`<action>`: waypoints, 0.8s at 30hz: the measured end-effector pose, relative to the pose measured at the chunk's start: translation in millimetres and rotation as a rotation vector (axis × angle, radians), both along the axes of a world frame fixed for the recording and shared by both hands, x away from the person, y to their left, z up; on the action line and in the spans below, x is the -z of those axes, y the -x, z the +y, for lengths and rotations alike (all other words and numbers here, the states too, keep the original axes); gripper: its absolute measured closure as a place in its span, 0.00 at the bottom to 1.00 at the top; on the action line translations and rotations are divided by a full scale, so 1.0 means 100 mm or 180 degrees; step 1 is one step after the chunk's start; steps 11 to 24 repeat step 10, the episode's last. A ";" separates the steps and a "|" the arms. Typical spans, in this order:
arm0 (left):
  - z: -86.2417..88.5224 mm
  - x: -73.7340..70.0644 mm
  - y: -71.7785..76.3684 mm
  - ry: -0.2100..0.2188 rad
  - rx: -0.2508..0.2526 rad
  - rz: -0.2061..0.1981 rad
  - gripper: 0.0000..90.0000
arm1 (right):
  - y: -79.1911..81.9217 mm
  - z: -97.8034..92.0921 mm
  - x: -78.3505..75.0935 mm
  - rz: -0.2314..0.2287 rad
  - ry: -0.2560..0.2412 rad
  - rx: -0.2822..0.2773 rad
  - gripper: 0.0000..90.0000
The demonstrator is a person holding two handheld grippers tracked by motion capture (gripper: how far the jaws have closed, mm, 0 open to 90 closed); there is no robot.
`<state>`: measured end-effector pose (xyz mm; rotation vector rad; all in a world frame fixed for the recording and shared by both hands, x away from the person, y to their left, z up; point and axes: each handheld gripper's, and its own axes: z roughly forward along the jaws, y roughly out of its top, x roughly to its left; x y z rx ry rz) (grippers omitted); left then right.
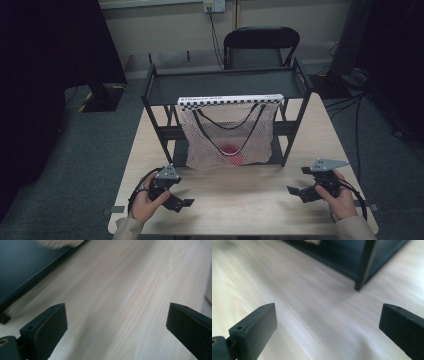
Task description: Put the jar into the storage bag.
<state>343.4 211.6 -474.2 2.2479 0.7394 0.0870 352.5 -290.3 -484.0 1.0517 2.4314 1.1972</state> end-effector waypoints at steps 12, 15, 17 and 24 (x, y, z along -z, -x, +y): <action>0.08 0.21 -0.01 -0.0159 -0.0199 0.0070 0.04 | 0.03 0.14 0.26 -0.0013 0.0525 0.0081 0.00; 0.08 0.21 -0.01 -0.0159 -0.0199 0.0070 0.04 | 0.03 0.14 0.26 -0.0013 0.0525 0.0081 0.00; 0.08 0.21 -0.01 -0.0159 -0.0199 0.0070 0.04 | 0.03 0.14 0.26 -0.0013 0.0525 0.0081 0.00; 0.08 0.21 -0.01 -0.0159 -0.0199 0.0070 0.04 | 0.03 0.14 0.26 -0.0013 0.0525 0.0081 0.00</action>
